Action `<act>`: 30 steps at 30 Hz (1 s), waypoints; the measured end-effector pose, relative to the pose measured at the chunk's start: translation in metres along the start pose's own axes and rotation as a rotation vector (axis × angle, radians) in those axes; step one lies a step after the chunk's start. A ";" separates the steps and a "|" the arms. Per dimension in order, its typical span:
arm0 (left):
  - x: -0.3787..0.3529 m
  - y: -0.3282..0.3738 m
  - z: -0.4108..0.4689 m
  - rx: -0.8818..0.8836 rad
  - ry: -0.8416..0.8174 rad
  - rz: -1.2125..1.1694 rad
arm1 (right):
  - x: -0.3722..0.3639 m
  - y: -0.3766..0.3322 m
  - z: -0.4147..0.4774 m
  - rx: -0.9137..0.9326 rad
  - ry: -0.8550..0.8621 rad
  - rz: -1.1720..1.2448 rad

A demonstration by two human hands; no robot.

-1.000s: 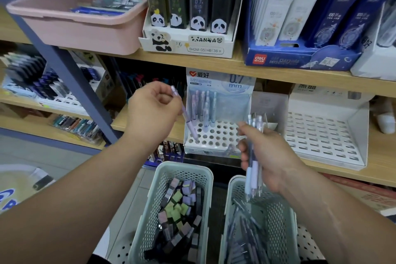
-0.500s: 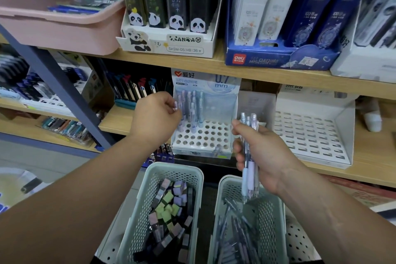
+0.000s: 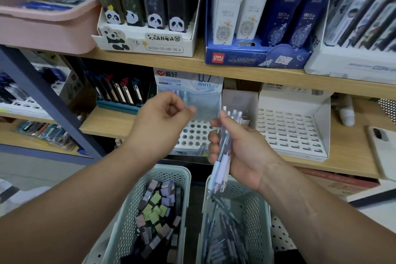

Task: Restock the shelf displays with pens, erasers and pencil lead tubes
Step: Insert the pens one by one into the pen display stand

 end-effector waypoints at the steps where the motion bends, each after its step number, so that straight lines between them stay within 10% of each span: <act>1: -0.007 0.000 -0.005 0.027 -0.062 -0.026 | -0.005 0.002 -0.001 -0.013 -0.047 -0.018; 8: -0.016 -0.005 -0.015 0.127 -0.291 -0.226 | -0.027 0.009 -0.012 -0.056 -0.261 -0.113; 30: 0.012 -0.018 -0.004 0.164 -0.040 -0.430 | -0.016 0.023 -0.005 -0.050 0.025 -0.367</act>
Point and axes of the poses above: each hand's wrist, its own z-axis towards the middle knuckle, its own x-axis out of the back of the hand, y = z × x, the point moved 6 cm from there along z, towards the middle knuckle, and after that the axes turned 5 degrees about x, right-handed, at the moved point
